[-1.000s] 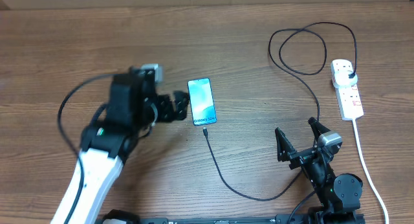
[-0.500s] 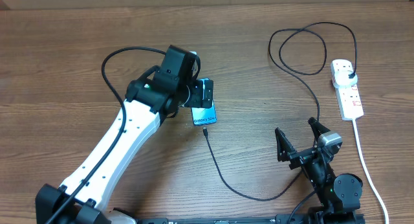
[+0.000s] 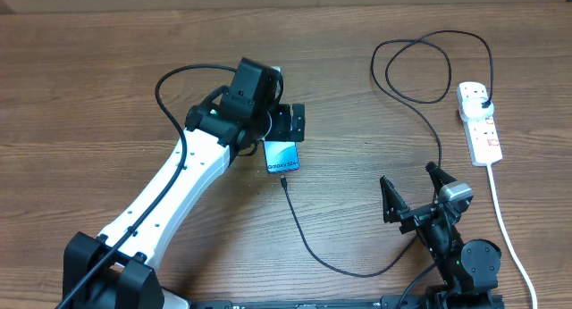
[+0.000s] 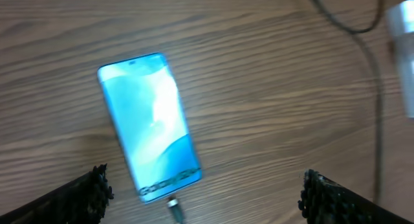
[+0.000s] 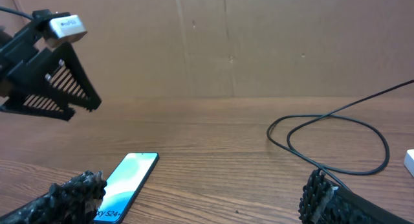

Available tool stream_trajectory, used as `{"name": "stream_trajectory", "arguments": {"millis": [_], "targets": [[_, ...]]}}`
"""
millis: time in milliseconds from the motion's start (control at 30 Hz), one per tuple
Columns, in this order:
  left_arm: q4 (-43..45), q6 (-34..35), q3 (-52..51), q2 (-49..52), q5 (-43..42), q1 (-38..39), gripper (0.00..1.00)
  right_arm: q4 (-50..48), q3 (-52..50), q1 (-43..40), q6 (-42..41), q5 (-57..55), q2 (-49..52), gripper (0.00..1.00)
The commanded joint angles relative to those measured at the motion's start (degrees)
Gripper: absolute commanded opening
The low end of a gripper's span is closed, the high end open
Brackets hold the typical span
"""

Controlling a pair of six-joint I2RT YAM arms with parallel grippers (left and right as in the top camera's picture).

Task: Plug charger to phone and switch on socket
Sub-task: 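Move the left gripper over the black phone and lower it, then close the left gripper on the phone's long edges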

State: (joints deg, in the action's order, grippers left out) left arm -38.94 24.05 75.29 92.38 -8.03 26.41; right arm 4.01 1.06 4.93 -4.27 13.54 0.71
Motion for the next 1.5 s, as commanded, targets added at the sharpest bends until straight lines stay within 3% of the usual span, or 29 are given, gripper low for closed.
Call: {"name": "stream_trajectory", "arguments": {"millis": [0,200,333,533,767,1100,1467], "targets": [[0.9,3.8,1.4,0.2,-3.1,0.2,1.00,-0.2,-0.5,0.3,-0.2,0.0,-0.1,1.00],[-0.3,14.9,1.5,0.2,4.3,0.5,1.00,-0.2,-0.5,0.3,-0.2,0.0,-0.1,1.00],[-3.6,17.4,3.7,1.2,10.0,2.1,1.00,-0.2,-0.5,0.3,-0.2,0.0,-0.1,1.00],[-16.4,17.6,17.1,10.8,17.5,5.3,1.00,-0.2,-0.5,0.3,-0.2,0.0,-0.1,1.00],[-26.6,17.6,30.3,25.3,17.1,5.4,1.00,-0.2,-0.5,0.3,-0.2,0.0,-0.1,1.00],[-26.4,15.8,30.8,33.9,15.9,5.2,1.00,-0.2,-0.5,0.3,-0.2,0.0,-0.1,1.00],[-25.8,17.7,30.6,34.8,12.5,2.5,1.00,-0.2,-0.5,0.3,-0.2,0.0,-0.1,1.00]]}}
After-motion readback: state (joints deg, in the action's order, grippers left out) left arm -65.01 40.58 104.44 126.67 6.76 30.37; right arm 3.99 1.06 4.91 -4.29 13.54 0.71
